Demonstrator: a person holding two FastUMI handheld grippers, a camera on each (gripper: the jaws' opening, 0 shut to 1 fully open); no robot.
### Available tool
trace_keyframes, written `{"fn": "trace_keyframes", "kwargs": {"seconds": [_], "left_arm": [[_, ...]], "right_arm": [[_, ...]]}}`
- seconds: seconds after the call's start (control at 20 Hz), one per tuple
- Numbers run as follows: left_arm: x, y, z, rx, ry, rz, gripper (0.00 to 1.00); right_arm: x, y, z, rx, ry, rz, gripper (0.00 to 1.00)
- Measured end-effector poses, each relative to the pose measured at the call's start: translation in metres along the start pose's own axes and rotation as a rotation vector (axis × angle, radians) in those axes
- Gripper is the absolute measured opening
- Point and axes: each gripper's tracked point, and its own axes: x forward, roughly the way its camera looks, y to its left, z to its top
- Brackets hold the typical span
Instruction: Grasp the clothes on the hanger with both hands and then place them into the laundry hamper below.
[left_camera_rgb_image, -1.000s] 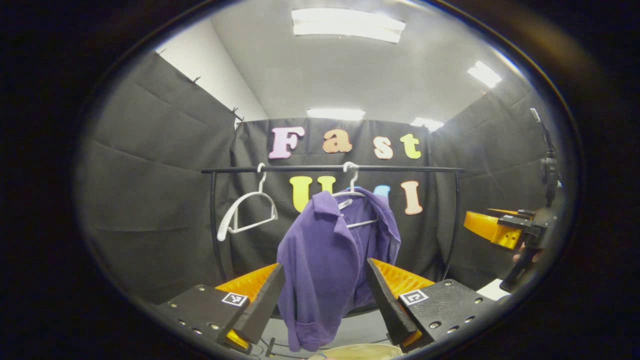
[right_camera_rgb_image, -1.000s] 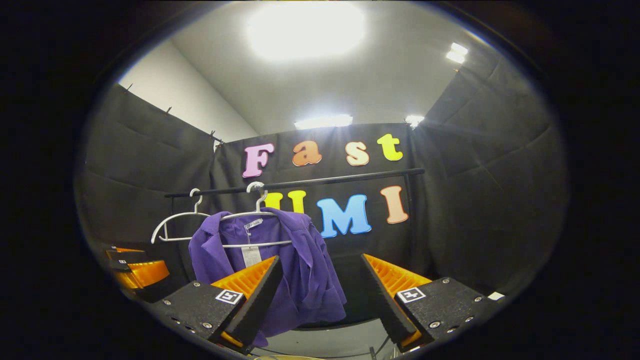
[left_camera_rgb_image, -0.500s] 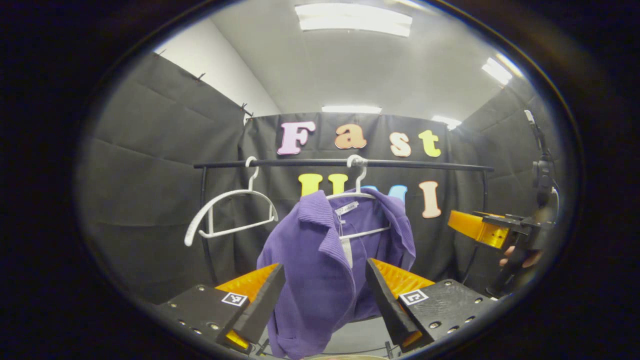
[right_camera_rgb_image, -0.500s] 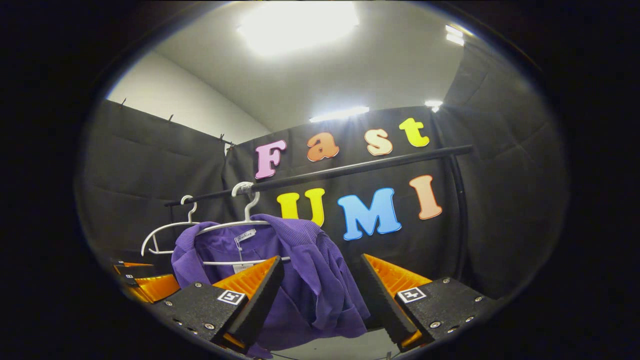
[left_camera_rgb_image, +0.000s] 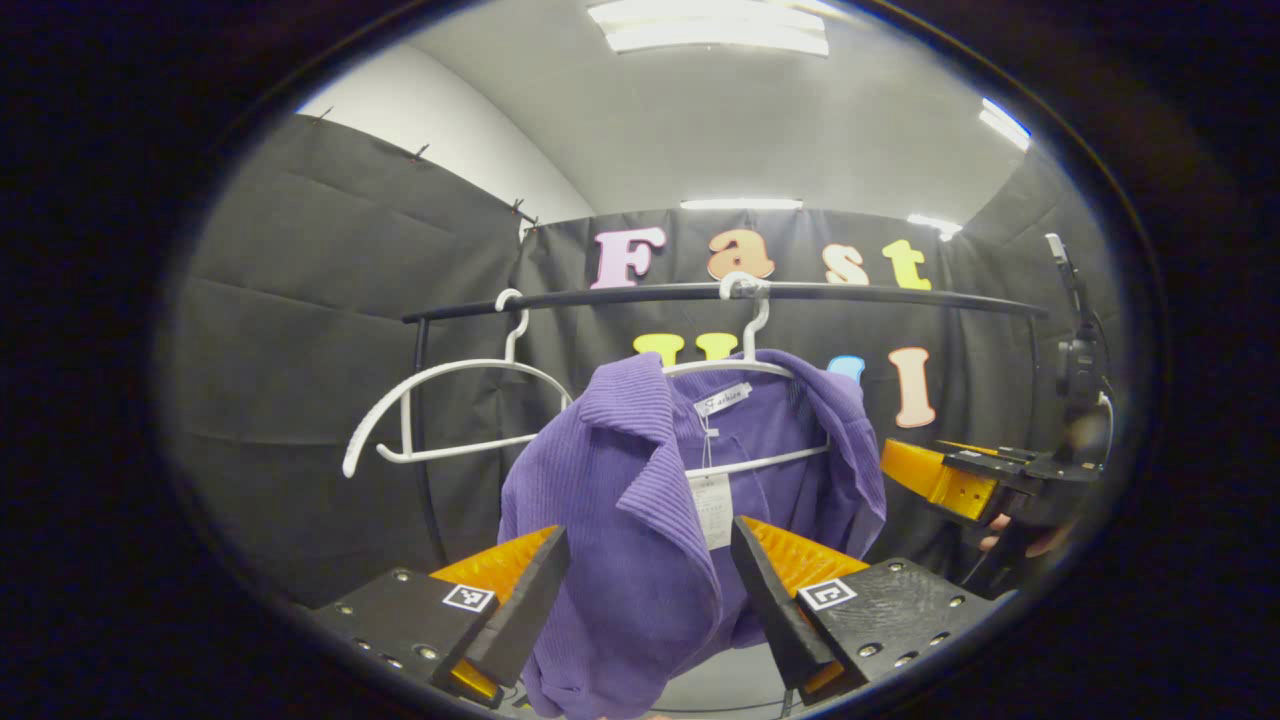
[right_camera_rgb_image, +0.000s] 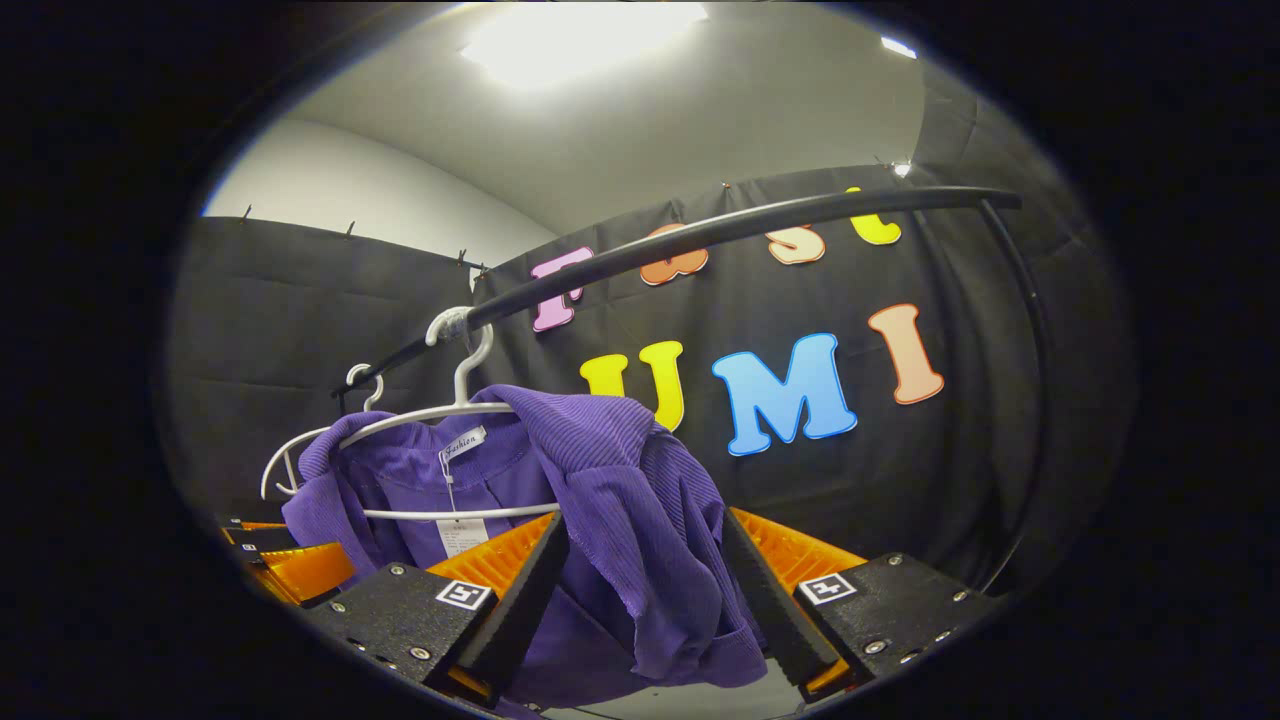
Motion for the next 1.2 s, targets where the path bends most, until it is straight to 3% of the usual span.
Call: {"fn": "trace_keyframes", "kwargs": {"seconds": [0.4,0.65,0.7,0.75,0.8,0.9,0.95,1.0,1.1,1.2], "left_arm": [[0.02,-0.001,-0.029,0.056,0.033,0.118,0.99],[0.036,0.016,-0.043,0.038,0.055,0.188,0.99],[0.037,0.02,-0.046,0.036,0.064,0.195,0.93],[0.039,0.023,-0.048,0.037,0.069,0.198,0.99],[0.041,0.026,-0.049,0.035,0.071,0.203,0.9],[0.04,0.033,-0.05,0.018,0.072,0.217,0.7],[0.041,0.031,-0.051,0.005,0.072,0.209,0.7],[0.042,0.028,-0.054,-0.004,0.071,0.189,0.56],[0.043,0.024,-0.045,-0.023,0.057,0.14,0.41],[0.032,0.044,-0.034,0.022,0.016,0.223,0.22]], "right_arm": [[0.04,-0.003,-0.026,-0.039,0.031,0.076,0.95],[0.056,0.01,-0.042,-0.086,0.049,0.132,0.84],[0.058,0.011,-0.045,-0.103,0.053,0.137,0.82],[0.06,0.015,-0.048,-0.114,0.057,0.149,0.75],[0.062,0.019,-0.049,-0.116,0.059,0.169,0.71],[0.061,0.021,-0.045,-0.127,0.038,0.173,0.37],[0.062,0.018,-0.039,-0.143,0.012,0.156,0.18],[0.06,0.02,-0.036,-0.156,-0.004,0.173,0.08],[0.055,0.031,-0.03,-0.174,-0.03,0.207,0.03],[0.051,0.034,-0.017,-0.21,-0.078,0.207,0.0]]}}
